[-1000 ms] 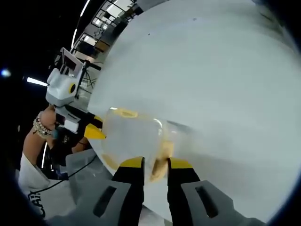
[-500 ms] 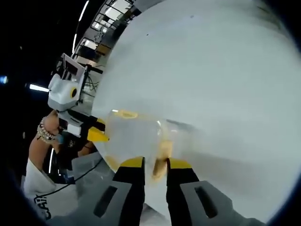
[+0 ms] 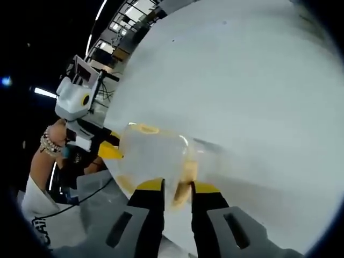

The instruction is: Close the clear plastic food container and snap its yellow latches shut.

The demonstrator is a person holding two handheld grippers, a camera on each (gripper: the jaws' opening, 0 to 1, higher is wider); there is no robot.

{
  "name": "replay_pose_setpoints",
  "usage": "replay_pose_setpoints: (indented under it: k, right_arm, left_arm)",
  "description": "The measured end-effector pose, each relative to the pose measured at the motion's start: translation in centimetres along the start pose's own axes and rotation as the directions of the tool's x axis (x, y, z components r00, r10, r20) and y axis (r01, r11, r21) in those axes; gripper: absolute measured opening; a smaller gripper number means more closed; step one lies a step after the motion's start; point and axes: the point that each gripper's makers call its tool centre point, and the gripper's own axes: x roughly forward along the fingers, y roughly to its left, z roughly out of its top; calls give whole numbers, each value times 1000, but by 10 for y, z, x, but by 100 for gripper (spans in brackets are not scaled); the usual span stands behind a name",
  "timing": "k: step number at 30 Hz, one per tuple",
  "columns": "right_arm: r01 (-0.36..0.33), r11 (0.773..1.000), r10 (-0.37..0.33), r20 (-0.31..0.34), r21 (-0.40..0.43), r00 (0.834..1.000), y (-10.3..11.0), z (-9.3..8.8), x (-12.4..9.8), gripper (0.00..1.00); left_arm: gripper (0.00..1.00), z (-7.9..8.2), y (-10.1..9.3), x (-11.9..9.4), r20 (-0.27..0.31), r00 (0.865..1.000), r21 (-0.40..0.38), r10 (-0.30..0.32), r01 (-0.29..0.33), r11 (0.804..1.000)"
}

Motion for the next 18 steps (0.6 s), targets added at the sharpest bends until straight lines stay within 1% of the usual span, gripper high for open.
replay_pose_setpoints:
  k: [2, 4, 6, 7, 9, 10, 11, 12, 13, 14, 15, 16, 17, 18]
  right_arm:
    - [5, 1000, -5, 10, -16, 1000, 1, 0, -1, 14]
    - [18, 999, -17, 28, -44, 999, 2, 1, -2, 14]
    - [31, 997, -29, 37, -67, 999, 3, 1, -3, 15]
    - [46, 995, -42, 41, -91, 998, 3, 2, -3, 15]
    - [73, 992, -69, 42, -107, 997, 4, 2, -4, 15]
    - [92, 988, -87, 44, -124, 995, 5, 3, -4, 15]
    - [117, 980, -111, 48, -159, 993, 4, 4, -5, 15]
    - [129, 975, -122, 49, -180, 991, 5, 4, -5, 15]
    - [137, 972, -130, 49, -192, 990, 6, 4, -6, 15]
    - [144, 969, -137, 49, -201, 989, 7, 5, -6, 15]
    - [151, 967, -143, 53, -204, 988, 7, 4, -6, 16]
    - [155, 966, -147, 55, -205, 988, 8, 4, -6, 16]
    - [160, 964, -150, 59, -212, 987, 7, 5, -6, 16]
    - [161, 963, -151, 61, -217, 987, 6, 5, -7, 16]
  left_arm:
    - [22, 1, 0, 0, 19, 1000, 37, 0, -1, 999]
    - [23, 3, 0, 0, 26, 1000, 70, -9, 7, 998]
    - [23, 3, 0, -1, 31, 999, 76, -9, 7, 997]
    - [23, 5, 0, -1, 45, 999, 107, -5, 0, 994]
    - [25, 8, 1, -2, 76, 997, 185, 10, -24, 983]
    - [25, 6, -1, -3, 76, 997, 172, 14, -26, 985]
    - [26, 6, -1, -4, 80, 997, 174, 20, -34, 984]
    - [27, 8, 1, -4, 92, 995, 196, 35, -53, 979]
    - [30, 11, 4, -6, 106, 993, 246, 58, -82, 966]
    - [32, 14, 4, -7, 120, 991, 290, 67, -99, 952]
    - [35, 17, 6, -8, 140, 986, 334, 90, -133, 933]
    - [39, 18, 3, -7, 146, 986, 392, 80, -132, 911]
    - [41, 16, 0, -6, 141, 987, 441, 77, -133, 888]
    - [43, 10, -1, -5, 112, 989, 469, 92, -134, 873]
